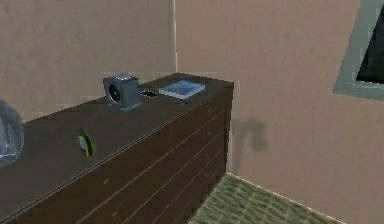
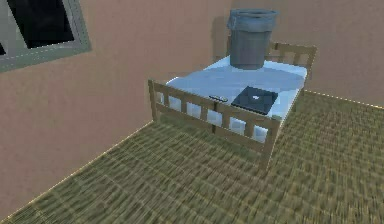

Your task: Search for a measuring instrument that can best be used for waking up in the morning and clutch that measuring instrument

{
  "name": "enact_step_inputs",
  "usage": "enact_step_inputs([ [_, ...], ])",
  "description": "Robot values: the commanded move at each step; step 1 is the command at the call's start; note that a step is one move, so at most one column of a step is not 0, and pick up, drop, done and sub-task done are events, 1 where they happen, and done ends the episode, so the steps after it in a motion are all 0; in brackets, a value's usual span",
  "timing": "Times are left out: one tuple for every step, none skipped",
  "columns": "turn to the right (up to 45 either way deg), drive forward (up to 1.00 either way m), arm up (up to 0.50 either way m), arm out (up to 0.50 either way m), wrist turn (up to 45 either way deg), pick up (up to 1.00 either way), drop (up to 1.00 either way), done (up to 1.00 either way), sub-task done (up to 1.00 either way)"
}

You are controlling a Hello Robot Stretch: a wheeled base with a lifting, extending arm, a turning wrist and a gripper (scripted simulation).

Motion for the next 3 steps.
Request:
enact_step_inputs([
  [15.0, 0.00, 0.00, 0.00, 0.0, 0.00, 0.00, 0.00, 0.00],
  [0.0, 0.15, 0.00, 0.00, 0.0, 0.00, 0.00, 0.00, 0.00],
  [-45.0, 0.00, 0.00, 0.00, 0.0, 0.00, 0.00, 0.00, 0.00],
])
